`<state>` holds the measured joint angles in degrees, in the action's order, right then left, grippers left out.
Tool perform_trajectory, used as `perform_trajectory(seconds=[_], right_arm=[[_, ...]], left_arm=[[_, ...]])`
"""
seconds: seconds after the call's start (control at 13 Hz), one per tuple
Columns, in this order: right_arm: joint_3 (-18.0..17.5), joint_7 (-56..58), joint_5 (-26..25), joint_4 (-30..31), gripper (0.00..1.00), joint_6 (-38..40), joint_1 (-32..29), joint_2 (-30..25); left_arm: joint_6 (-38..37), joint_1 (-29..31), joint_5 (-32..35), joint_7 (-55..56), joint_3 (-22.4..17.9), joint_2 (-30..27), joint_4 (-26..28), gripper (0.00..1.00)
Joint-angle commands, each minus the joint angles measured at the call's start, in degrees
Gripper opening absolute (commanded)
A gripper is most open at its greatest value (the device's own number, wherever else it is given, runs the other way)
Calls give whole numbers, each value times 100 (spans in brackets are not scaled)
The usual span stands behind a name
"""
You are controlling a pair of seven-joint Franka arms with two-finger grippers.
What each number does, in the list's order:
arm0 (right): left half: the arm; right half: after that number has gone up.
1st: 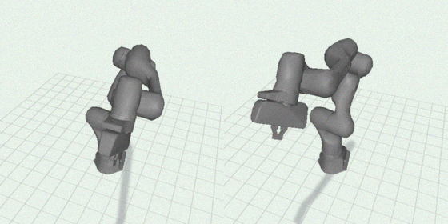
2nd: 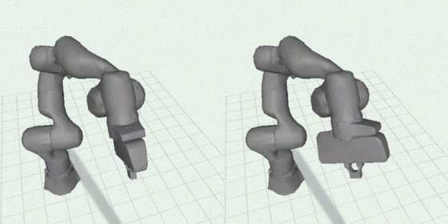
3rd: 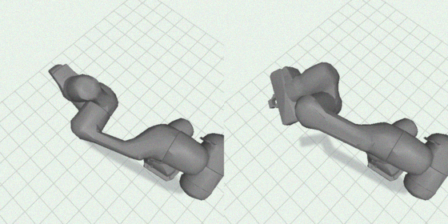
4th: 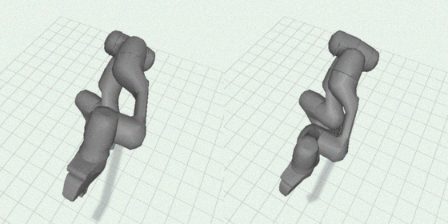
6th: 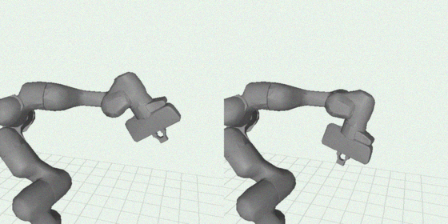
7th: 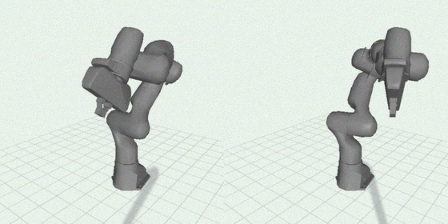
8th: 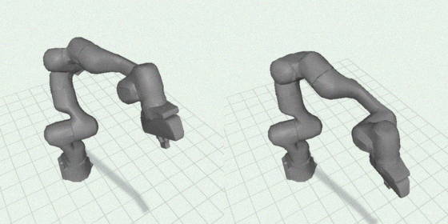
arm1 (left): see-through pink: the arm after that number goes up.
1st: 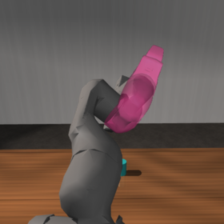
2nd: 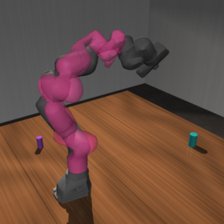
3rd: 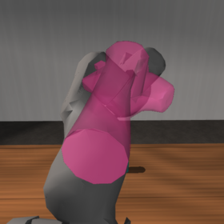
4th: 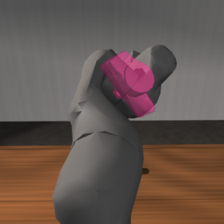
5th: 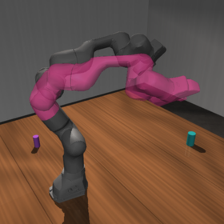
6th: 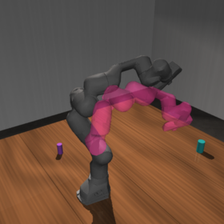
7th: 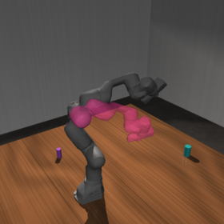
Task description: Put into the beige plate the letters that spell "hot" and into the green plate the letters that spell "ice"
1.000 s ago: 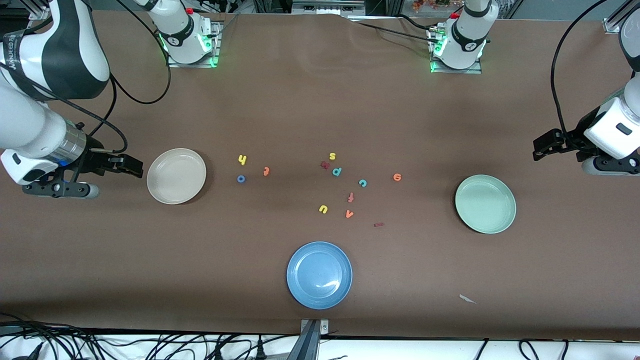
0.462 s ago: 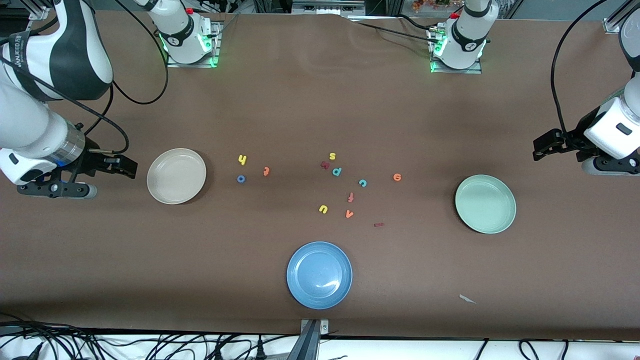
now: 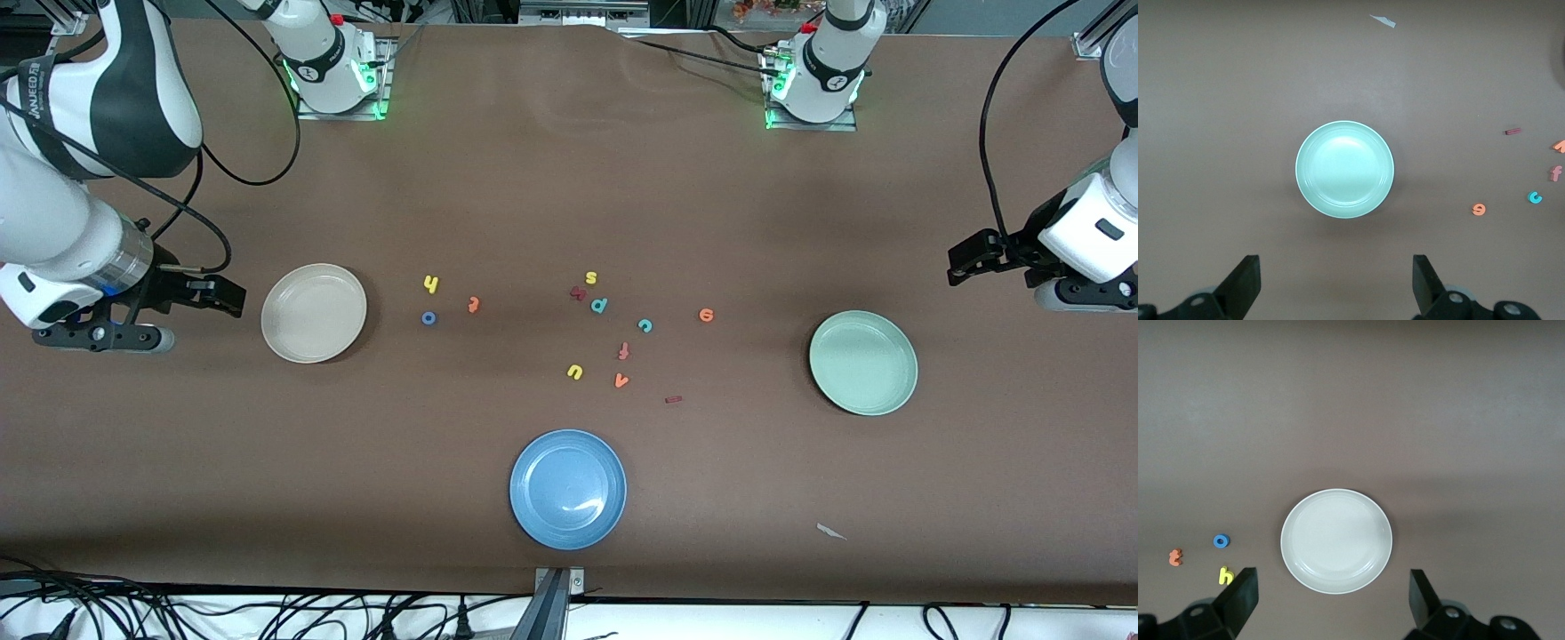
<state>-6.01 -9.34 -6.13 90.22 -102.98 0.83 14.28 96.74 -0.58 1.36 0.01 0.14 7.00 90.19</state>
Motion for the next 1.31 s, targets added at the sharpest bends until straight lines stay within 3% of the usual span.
perform_trajectory(seconds=[0.0,1.23], right_arm=[[-32,-41,-46,-13,100,59,5,-39],[-111,-85,-38,31,99,94,14,-39]], left_arm=[[56,32,-75,-124,4,-67,69,100],[56,32,-75,-124,4,-67,69,100]])
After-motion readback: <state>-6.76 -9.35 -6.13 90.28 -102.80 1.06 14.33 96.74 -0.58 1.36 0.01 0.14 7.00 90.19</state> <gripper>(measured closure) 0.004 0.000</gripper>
